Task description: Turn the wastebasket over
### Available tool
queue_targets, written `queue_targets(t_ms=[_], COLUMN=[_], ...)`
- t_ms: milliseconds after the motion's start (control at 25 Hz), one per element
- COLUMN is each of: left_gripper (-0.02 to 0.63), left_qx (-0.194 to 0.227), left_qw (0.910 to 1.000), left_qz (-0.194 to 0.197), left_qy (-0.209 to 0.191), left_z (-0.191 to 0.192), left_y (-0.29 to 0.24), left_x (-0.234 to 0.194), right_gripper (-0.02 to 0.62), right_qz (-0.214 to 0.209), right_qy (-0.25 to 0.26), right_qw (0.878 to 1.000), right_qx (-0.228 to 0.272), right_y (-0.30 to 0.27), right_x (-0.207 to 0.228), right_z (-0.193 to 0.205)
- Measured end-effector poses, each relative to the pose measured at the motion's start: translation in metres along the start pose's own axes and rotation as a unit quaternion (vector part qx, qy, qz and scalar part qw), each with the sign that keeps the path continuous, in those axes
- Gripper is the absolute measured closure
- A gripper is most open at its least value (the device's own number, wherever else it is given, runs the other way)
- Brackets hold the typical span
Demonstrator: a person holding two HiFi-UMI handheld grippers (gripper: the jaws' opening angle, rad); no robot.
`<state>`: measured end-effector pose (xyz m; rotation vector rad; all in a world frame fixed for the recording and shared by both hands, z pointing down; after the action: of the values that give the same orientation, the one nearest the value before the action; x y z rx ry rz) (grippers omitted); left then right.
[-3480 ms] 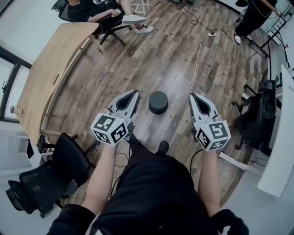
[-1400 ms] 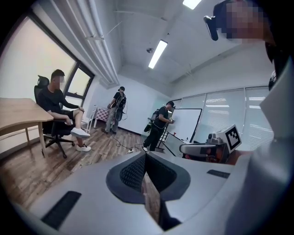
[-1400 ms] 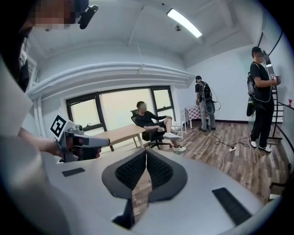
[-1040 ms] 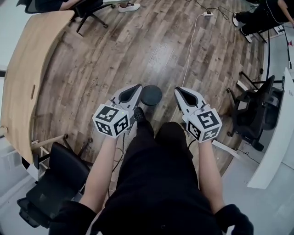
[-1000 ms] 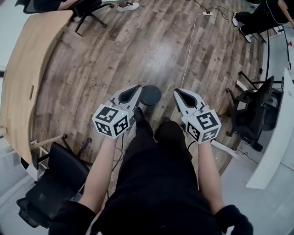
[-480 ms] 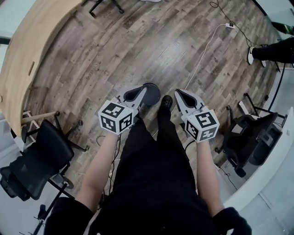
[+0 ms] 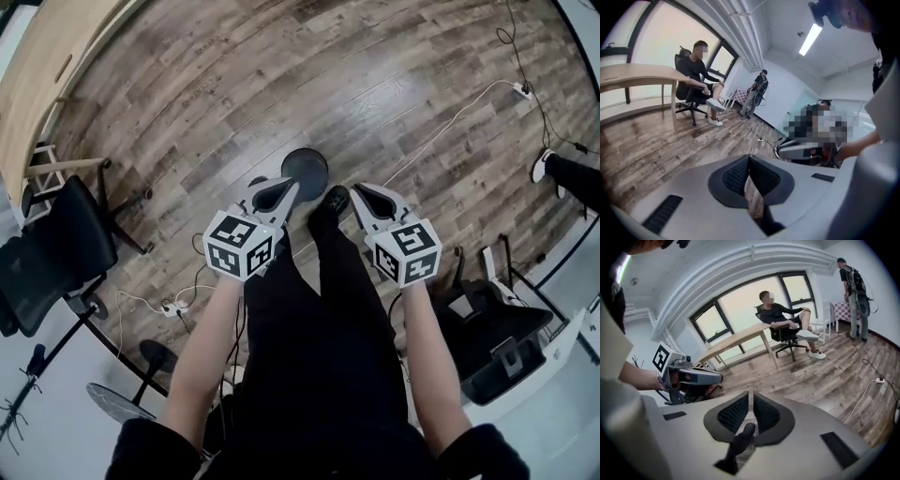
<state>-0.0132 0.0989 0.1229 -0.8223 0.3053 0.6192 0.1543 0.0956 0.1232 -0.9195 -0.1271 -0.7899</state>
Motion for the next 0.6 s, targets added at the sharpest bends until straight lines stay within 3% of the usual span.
queue_targets(t_ms=[360,600], left_gripper=[0.588,0.586], left_qx=[-0.038,-0.086], left_qw=[0.9970,0.9952], left_qz=[-0.034,-0.032], left_qy=[0.058,0.033], left_z=[0.082,0.124], left_y=[-0.054,-0.088], left_x=[-0.063,-0.099], right_gripper=[0.560,0.560], right_qz=[-0.065,-0.053], right_qy=[-0.004,-0.037], right_qw=[0.995,0.993], right_qx=[-0.080,-0.096], right_y=[-0.092,-0.142], right_x=[0.016,0.037], right_z=[0.053,0.094])
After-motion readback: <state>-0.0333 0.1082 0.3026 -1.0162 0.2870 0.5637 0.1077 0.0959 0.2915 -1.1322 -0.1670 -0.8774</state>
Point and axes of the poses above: the fingertips, and each gripper's own axes: y backward along the fingers, x to its right, z out of its underside, the point moved 5 cm from there along y, backward along the fingers, and after that the axes turned 1 degree about -z, right-handed, at the moved point
